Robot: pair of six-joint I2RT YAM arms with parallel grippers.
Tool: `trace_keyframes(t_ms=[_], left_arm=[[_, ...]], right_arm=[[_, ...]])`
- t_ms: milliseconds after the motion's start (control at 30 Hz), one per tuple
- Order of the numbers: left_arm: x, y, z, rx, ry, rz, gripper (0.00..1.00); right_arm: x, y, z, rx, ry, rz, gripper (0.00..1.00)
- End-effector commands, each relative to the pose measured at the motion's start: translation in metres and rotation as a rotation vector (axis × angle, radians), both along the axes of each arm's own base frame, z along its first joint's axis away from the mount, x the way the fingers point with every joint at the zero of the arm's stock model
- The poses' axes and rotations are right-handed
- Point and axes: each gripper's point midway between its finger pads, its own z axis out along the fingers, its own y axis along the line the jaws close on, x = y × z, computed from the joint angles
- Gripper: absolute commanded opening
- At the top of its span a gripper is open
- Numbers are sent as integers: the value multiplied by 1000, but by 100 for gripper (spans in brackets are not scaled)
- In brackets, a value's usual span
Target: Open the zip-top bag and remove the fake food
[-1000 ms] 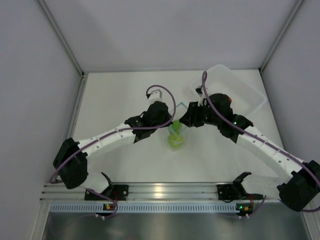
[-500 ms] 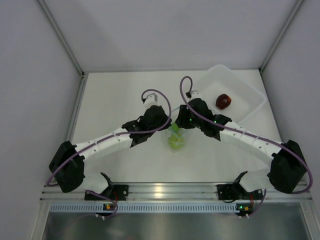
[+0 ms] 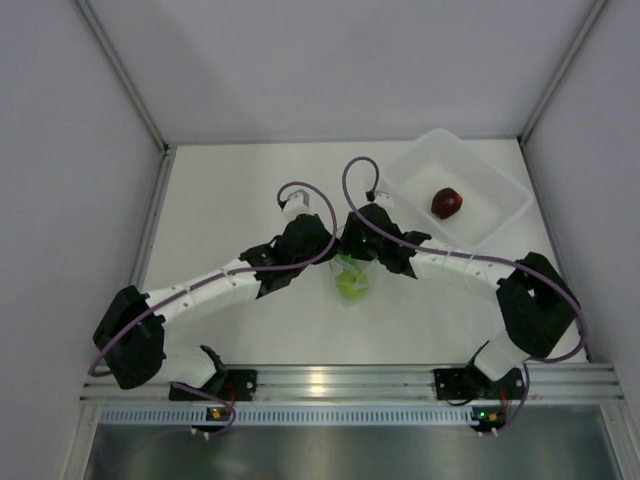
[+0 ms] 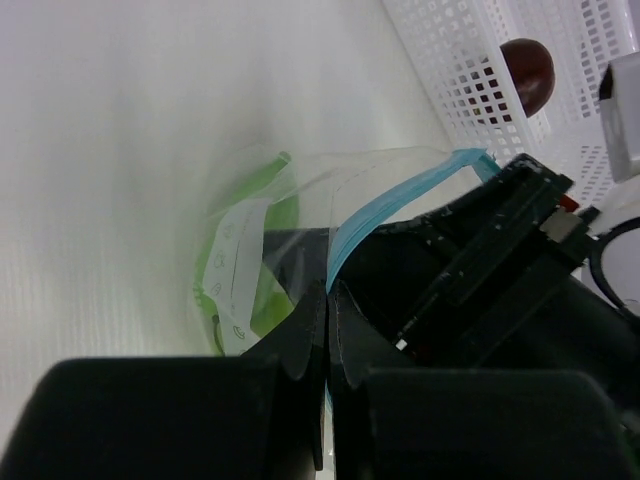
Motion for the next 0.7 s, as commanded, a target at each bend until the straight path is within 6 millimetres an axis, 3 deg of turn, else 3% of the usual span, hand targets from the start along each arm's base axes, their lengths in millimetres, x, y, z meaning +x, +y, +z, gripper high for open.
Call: trace_keyframes(t_ms=[0, 167, 333, 567, 667], left_arm=[[3, -3, 25, -71, -62, 3, 0], [2, 5, 18, -42, -67, 17, 0], [2, 8, 7, -15, -56, 20, 0], [-3, 8, -11, 5, -18, 7, 0], [-3, 8, -12, 13, -21, -4, 0]], right_arm=[[4, 21, -9, 77, 0, -32, 50], [0, 19, -40, 35, 53, -42, 57], [-5, 21, -59, 21, 96, -35, 69], [-1, 21, -93, -32, 144, -64, 74], [4, 21, -100, -57, 150, -76, 74]])
